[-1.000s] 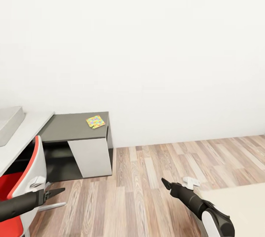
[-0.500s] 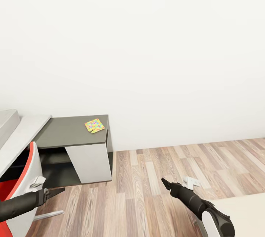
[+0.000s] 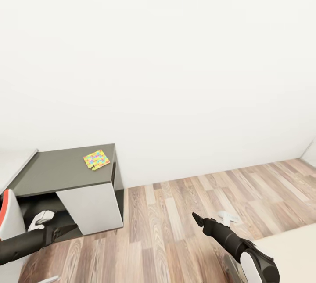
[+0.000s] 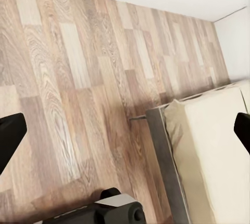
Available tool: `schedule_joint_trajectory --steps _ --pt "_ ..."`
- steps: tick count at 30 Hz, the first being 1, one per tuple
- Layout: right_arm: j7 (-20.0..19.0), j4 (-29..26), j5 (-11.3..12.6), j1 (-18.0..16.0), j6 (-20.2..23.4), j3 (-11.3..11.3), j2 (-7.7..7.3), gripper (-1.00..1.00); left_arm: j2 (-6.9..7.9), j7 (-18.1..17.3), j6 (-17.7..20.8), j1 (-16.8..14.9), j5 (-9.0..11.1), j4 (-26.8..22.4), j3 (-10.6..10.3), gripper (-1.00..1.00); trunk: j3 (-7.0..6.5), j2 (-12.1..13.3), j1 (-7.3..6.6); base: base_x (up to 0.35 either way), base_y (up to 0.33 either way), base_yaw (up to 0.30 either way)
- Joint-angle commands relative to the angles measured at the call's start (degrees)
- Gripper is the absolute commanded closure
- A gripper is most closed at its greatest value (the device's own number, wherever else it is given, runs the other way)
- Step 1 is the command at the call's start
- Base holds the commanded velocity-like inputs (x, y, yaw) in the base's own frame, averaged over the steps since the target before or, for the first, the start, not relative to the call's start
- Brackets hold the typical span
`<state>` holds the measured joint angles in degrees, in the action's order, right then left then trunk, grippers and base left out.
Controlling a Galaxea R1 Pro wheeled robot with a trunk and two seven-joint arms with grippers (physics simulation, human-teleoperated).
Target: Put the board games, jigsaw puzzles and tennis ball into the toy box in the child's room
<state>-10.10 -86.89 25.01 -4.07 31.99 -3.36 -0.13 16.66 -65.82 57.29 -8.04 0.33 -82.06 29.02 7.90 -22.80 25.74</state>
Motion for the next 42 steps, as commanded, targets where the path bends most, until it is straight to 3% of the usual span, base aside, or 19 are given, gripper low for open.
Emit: schedule_joint_trajectory --steps 1,9,24,42 --pt "-0.19 -0.02 0.13 -0.06 0.33 -0.08 0.02 -1.00 0.01 -0.21 0.48 -0.04 0.03 -0.03 0.07 -1.00 0.10 -0.12 0.05 0.086 0.000 -0.263" --pt "-0.19 -0.02 0.13 -0.06 0.26 -0.07 0.08 -1.00 0.03 -0.24 0.32 -0.03 0.05 -0.03 0.07 -1.00 -0.05 -0.12 0.05 0.037 0.000 -0.208" --pt "-0.19 0.00 0.13 -0.06 0.18 -0.07 0.30 -1.00 0.04 -0.20 0.28 -0.03 0.11 -0.03 0.07 -1.00 -0.13 -0.12 0.05 0.082 0.057 -0.062" --pt "-0.17 0.05 0.13 -0.06 0.18 -0.07 0.38 -1.00 0.04 -0.18 0.27 -0.01 0.05 -0.03 0.07 -1.00 -0.56 -0.12 0.05 0.129 0.010 -0.248"
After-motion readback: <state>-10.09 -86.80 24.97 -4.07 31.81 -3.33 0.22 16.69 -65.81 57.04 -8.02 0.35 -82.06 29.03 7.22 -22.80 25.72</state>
